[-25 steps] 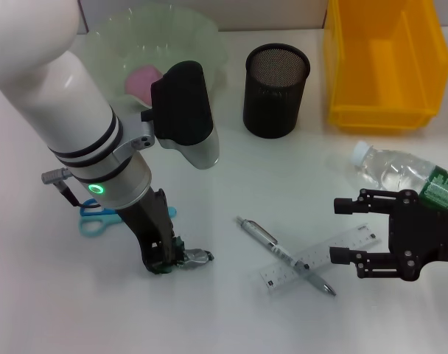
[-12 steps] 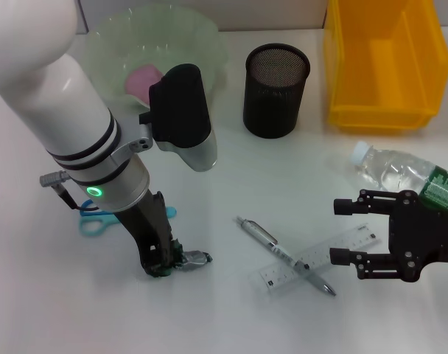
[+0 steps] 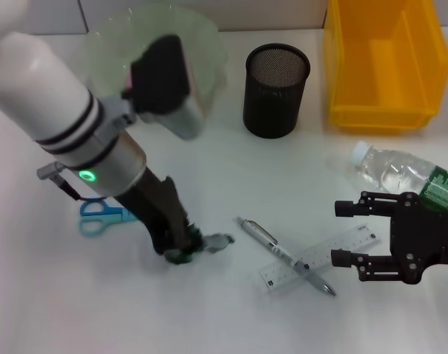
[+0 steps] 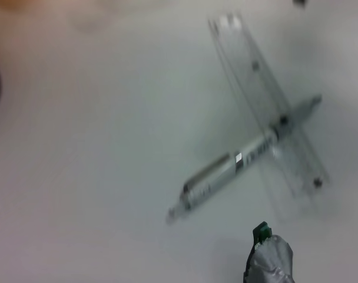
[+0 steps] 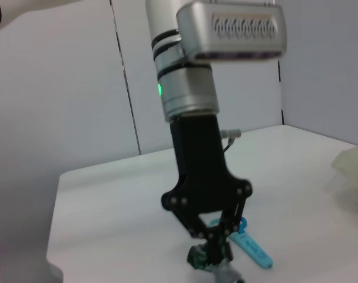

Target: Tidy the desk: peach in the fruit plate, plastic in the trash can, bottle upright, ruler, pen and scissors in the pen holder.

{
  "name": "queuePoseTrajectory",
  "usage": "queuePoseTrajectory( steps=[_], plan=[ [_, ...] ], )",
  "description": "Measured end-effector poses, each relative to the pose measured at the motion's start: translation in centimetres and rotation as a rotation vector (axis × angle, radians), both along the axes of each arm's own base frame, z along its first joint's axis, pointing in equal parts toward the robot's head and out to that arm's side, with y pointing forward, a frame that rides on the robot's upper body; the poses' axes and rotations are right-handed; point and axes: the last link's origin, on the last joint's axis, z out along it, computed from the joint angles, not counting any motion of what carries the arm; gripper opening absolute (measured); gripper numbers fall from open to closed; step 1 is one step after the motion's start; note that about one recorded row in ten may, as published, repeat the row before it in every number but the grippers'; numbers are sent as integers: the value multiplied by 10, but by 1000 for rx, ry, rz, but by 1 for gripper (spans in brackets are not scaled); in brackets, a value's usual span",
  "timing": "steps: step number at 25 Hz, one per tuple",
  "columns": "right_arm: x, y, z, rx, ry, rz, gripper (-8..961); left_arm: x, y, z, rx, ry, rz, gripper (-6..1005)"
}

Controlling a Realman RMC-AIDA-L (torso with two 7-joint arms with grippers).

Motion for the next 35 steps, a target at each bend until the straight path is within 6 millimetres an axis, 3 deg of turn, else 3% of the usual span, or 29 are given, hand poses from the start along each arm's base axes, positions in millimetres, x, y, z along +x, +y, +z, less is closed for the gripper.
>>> queuePoseTrajectory(
  steps=[2,6,13,26,35],
  plan=[
    [0,-1,0,-3,2,2,735,-2,4,9,23,-103,31,30],
    [0,-1,1,-8,4,2,735,-3,5,12,30,-135,41,29],
    [1,-1,3,-12,1,-1,735,-20,2,23,52,-379,104,29],
    [2,-4,1,-18,4,-10,735,-38,-7,24,79,-695,132,28],
    [3,-4,1,-19,4,-13,734,-52,-23,12,135,-940,132,27]
  ],
)
